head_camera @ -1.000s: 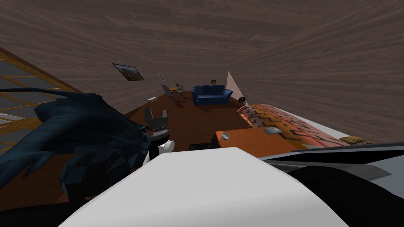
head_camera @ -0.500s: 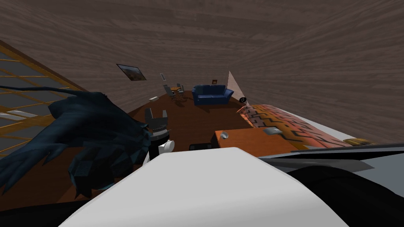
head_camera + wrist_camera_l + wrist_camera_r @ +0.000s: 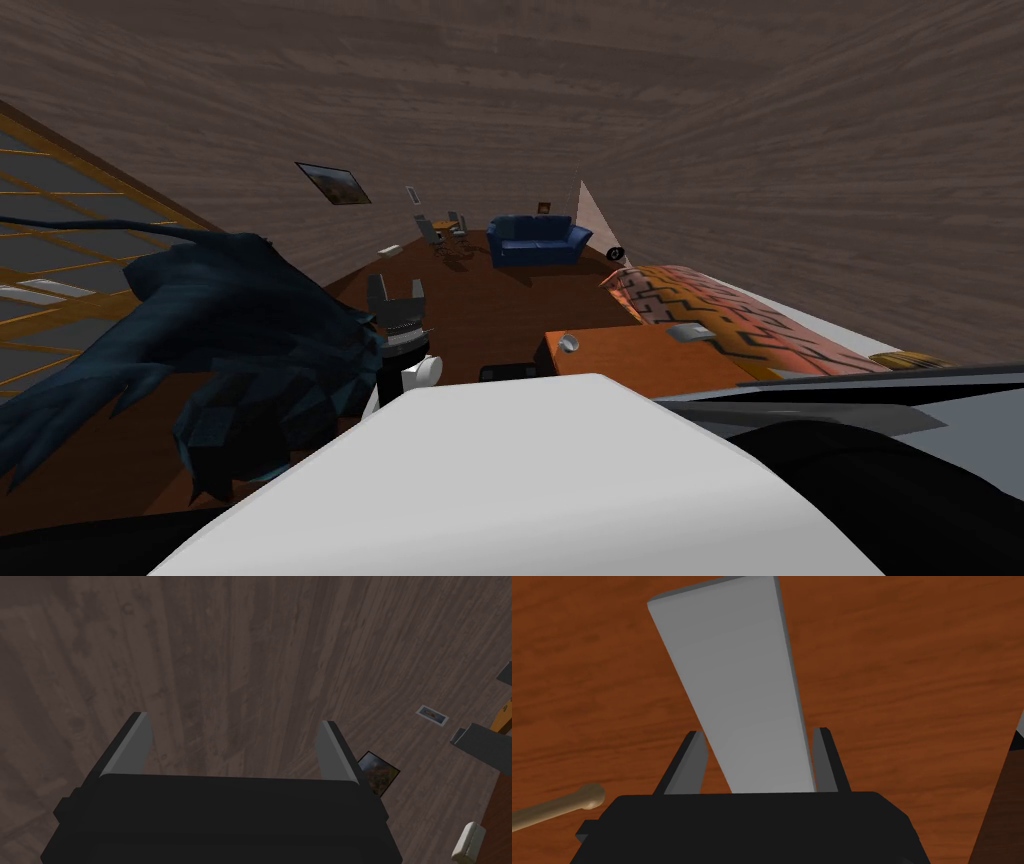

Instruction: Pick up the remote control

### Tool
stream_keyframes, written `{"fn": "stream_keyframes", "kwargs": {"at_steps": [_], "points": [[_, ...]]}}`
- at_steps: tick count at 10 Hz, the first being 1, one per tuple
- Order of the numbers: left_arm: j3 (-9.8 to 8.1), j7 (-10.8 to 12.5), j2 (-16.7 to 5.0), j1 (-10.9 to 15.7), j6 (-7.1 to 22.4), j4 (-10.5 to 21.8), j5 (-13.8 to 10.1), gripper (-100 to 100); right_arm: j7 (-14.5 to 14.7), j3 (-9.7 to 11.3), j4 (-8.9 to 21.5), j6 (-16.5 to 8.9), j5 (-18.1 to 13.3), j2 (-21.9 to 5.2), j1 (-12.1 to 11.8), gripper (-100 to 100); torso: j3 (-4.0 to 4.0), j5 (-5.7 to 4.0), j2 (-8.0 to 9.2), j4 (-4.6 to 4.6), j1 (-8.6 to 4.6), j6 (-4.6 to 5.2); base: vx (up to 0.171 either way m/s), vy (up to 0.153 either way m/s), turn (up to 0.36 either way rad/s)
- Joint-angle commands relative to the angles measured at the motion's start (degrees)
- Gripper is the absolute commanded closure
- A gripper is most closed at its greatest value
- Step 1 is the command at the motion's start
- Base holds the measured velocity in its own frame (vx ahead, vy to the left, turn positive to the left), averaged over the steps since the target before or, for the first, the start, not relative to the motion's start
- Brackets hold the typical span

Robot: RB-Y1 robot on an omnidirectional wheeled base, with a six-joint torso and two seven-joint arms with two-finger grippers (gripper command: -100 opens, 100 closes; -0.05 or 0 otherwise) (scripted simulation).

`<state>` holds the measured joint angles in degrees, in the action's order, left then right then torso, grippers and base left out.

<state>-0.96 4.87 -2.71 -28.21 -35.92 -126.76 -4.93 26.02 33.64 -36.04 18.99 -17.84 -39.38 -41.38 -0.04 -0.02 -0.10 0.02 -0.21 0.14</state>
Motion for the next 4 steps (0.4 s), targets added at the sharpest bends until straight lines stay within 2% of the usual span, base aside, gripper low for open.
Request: {"fn": "stream_keyframes", "kwargs": {"at_steps": [1, 2, 3, 4], "points": [[0.0, 0.0, 0.0, 0.0, 0.0, 0.0, 0.0, 0, 0.02, -0.19, -1.26, 0.78, 0.43, -1.78, -1.52, 100, 0.0, 0.0, 0.0, 0.0, 0.0, 0.0, 0.045, 0.029, -0.082], [0.0, 0.0, 0.0, -0.01, 0.0, 0.0, 0.0, 0, 0.05, -0.27, -2.01, 1.51, 0.71, -2.96, -2.51, 100, -0.07, 0.05, -0.11, -0.05, 0.11, 0.07, 0.068, 0.051, -0.09], [0.0, 0.0, 0.0, -0.01, 0.0, 0.0, 0.0, 0, 0.41, -0.5, -1.39, 1.09, 0.52, -2.05, -2.08, 100, -0.13, 0.08, -0.2, -0.07, 0.21, 0.07, 0.026, 0.023, -0.023], [0.0, 0.0, 0.0, 0.0, 0.0, 0.0, 0.0, 0, 0.47, -0.54, -1.33, 1.35, 0.56, -2.14, -2.2, 0, -0.09, 0.05, -0.14, -0.04, 0.15, 0.02, 0.0, 0.0, 0.0]]}}
